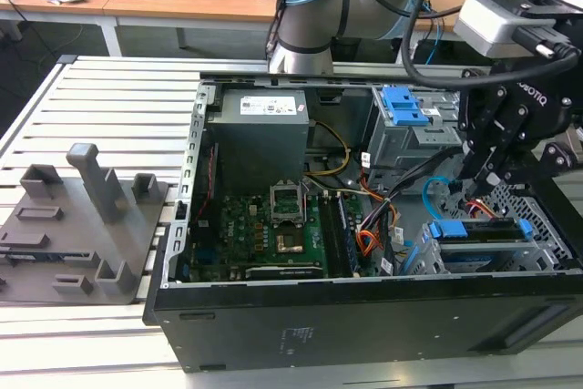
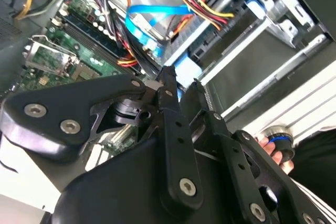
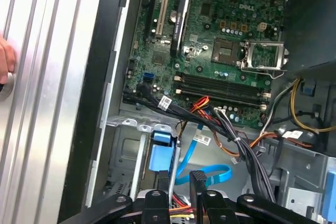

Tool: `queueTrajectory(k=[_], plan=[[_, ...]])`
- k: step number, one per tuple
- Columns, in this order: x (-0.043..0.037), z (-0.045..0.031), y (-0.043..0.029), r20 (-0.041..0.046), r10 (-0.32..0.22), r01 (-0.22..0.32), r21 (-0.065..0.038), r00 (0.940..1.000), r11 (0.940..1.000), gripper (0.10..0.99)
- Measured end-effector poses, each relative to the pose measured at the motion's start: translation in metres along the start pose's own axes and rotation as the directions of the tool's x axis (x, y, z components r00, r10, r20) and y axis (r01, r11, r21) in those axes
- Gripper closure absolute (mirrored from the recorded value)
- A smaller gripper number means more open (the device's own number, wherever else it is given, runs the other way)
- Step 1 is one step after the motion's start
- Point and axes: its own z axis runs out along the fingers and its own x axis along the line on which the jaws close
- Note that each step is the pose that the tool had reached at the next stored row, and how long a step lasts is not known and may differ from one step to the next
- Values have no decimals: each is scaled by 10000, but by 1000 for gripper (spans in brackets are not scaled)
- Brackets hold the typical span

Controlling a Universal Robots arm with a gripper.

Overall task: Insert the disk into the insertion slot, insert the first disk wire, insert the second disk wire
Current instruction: 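Insert the second disk wire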

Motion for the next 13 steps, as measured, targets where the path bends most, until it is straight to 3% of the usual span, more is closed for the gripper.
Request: queueTrajectory(k=[3,5,7,8,13], plan=[[-137,-5,-25,-2,0,0,0,10000,10000,784],[-147,-2,-27,-11,-233,233,4,9997,9997,784],[-149,14,-28,-49,-925,925,14,9957,9957,784],[-152,51,-30,-58,-1051,1051,15,9944,9945,784],[-169,190,-39,-64,-1163,1163,17,9932,9932,784]])
